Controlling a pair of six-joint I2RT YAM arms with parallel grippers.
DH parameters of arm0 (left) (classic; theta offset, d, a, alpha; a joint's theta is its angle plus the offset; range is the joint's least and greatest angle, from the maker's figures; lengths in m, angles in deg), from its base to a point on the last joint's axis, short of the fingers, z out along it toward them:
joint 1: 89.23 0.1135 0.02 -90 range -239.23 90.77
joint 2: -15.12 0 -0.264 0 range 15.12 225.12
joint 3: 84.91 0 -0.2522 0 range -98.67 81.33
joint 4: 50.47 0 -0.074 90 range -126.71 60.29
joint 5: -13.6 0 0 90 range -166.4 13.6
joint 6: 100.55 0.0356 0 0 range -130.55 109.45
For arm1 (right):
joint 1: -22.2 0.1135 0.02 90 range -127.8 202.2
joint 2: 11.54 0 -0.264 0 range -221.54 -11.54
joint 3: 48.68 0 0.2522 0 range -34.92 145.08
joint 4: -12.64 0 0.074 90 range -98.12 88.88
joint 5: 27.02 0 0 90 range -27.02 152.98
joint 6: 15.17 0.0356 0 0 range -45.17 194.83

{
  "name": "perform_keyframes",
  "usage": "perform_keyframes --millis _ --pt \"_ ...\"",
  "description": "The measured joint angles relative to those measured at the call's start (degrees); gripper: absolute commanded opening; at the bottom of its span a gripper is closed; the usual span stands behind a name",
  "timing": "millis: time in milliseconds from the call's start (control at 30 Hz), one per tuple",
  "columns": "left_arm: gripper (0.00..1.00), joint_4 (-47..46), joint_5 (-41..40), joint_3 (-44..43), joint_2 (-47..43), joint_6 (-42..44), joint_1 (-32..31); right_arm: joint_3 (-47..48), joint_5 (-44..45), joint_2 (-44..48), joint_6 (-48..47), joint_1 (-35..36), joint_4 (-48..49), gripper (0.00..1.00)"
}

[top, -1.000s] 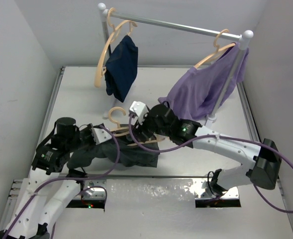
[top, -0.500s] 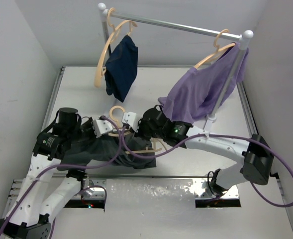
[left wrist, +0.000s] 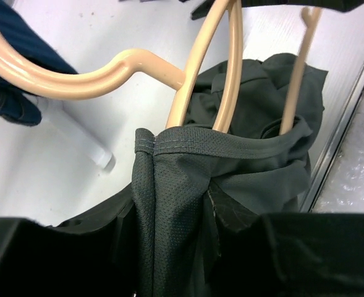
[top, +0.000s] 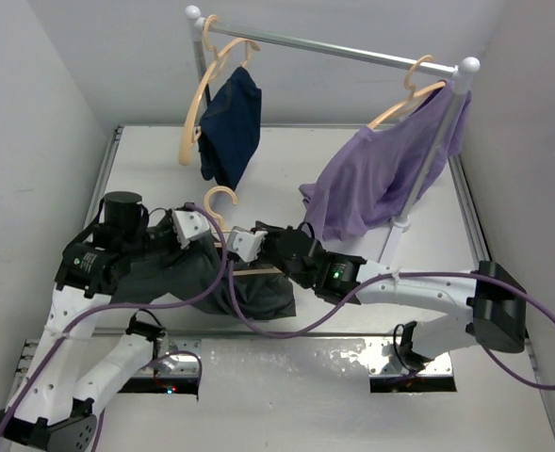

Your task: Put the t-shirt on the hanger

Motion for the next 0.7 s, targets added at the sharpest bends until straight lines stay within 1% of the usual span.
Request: perform_keyframes --millis 67,100,167,267,300,333,400,433,700 --pt "0.32 0.0 0.7 -0.2 0.8 0.0 0.0 -1.7 1.8 0.0 -2.3 0.4 3.5 0.0" --pt "0.35 0.3 1.3 -0.2 1.2 0.0 0.0 -2.4 2.2 0.0 -3.2 0.6 4.9 0.0" --pt "0.37 -0.1 3.8 -0.1 2.2 -0.8 -0.1 -3.0 1.9 -0.1 -4.3 0.9 6.5 0.0" --pt "0.36 -2.2 8.6 0.1 3.7 -3.5 -0.2 -3.0 0.9 -0.5 -5.0 1.2 7.6 0.0" --pt "0.35 -3.2 10.1 0.3 4.4 -4.5 -0.3 -3.0 0.3 -0.9 -5.0 1.2 7.9 0.0" --pt "0.21 -3.9 11.1 0.3 5.0 -5.2 -0.3 -3.0 0.0 -1.2 -5.0 1.2 8.1 0.0" --pt "0.02 -4.5 12.5 0.4 6.2 -6.4 -0.2 -3.0 0.2 -1.6 -5.1 0.7 6.9 0.0" --pt "0.0 -4.5 13.4 0.3 6.6 -6.0 -0.2 -3.1 0.3 -1.7 -5.3 0.5 6.5 0.0" --pt "0.0 -1.9 13.5 0.5 5.9 -3.8 -0.3 -4.2 -0.6 -1.7 -4.7 0.3 7.3 0.0"
